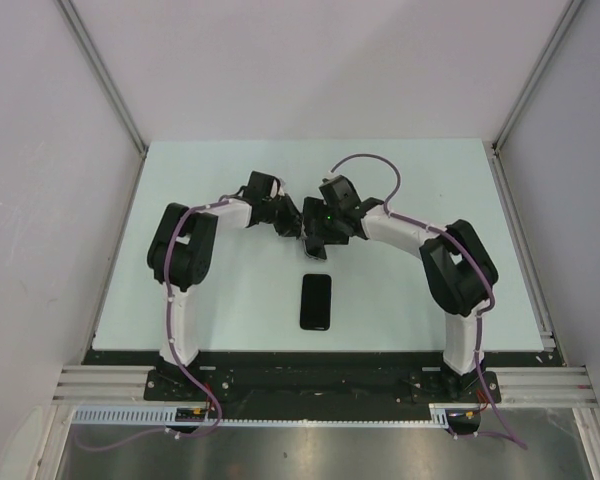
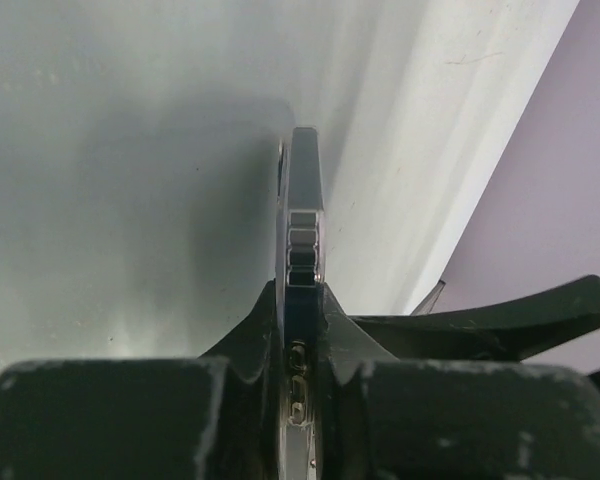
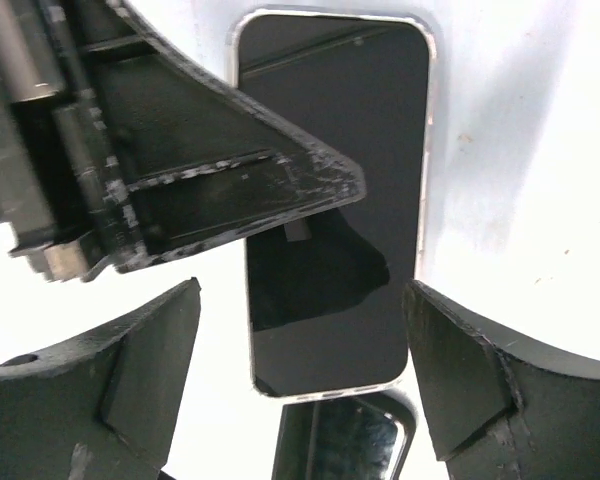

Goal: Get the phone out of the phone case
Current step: Pick up the phone at the center of the board.

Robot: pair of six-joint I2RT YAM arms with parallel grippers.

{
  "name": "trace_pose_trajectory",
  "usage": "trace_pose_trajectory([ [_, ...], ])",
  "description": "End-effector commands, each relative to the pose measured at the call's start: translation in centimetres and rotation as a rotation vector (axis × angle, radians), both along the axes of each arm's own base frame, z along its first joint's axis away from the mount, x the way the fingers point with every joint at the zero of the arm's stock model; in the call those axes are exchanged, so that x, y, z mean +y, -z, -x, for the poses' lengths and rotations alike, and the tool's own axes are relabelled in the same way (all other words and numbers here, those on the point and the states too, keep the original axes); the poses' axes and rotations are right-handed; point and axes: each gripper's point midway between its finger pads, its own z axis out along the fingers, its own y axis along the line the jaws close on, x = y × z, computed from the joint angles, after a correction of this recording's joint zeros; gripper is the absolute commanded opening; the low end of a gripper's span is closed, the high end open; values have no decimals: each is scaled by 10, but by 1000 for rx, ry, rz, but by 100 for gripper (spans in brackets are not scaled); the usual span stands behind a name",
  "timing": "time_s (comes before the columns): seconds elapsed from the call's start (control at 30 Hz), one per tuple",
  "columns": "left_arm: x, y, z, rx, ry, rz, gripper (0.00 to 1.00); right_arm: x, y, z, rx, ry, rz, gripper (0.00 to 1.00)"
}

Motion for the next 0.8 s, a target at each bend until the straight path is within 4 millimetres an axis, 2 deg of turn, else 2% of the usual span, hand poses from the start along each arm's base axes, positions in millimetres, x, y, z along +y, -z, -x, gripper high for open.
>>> trace_pose_trajectory([
  [0.0, -13, -43, -1, -81, 40, 72, 0, -9, -54, -3, -98, 10, -62, 94],
  [0.03, -13, -55, -2, -105, 40, 84, 0, -12, -78, -1, -142, 11, -84, 99],
  [0.1, -16, -73, -2, -139, 53, 123, 0, -20, -95, 4, -184, 6, -95, 100],
  [0.13, -18, -84, -1, -160, 60, 145, 0, -23, -124, 11, -241, 0, -131, 100],
  [0.2, -26, -111, 2, -198, 88, 232, 0, -33, -149, 18, -298, 6, -173, 100],
  [0.27, -31, -139, 11, -207, 93, 324, 0, -54, -171, 31, -337, 36, -224, 100],
  [0.3, -35, -159, 11, -278, 105, 382, 0, -60, -177, 36, -335, 56, -269, 100],
  [0.33, -36, -165, 18, -284, 108, 417, 0, -79, -166, 36, -311, 97, -285, 100],
  [0.37, -40, -196, 20, -354, 106, 504, 0, -84, -196, 47, -375, 74, -387, 100],
  [0.4, -41, -209, 24, -380, 105, 550, 0, -89, -201, 52, -360, 100, -453, 99],
  [0.43, -41, -212, 30, -384, 99, 591, 0, -109, -191, 52, -349, 145, -476, 98],
  [0.47, -43, -241, 36, -447, 106, 700, 0, -112, -208, 64, -371, 115, -547, 96],
  [0.5, -43, -251, 39, -467, 106, 755, 0, -116, -221, 64, -402, 126, -606, 92],
  [0.53, -45, -260, 45, -480, 116, 810, 0, -120, -223, 67, -401, 128, -627, 90],
  [0.57, -45, -283, 56, -508, 138, 917, 0, -124, -221, 69, -395, 126, -644, 88],
  [0.6, -49, -279, 56, -485, 143, 950, 0, -124, -225, 73, -401, 119, -663, 83],
  [0.67, -54, -294, 64, -485, 162, 1035, 0, -121, -230, 80, -404, 92, -716, 82],
  [0.77, -62, -292, 69, -496, 151, 1045, 0, -120, -238, 85, -420, 87, -765, 78],
])
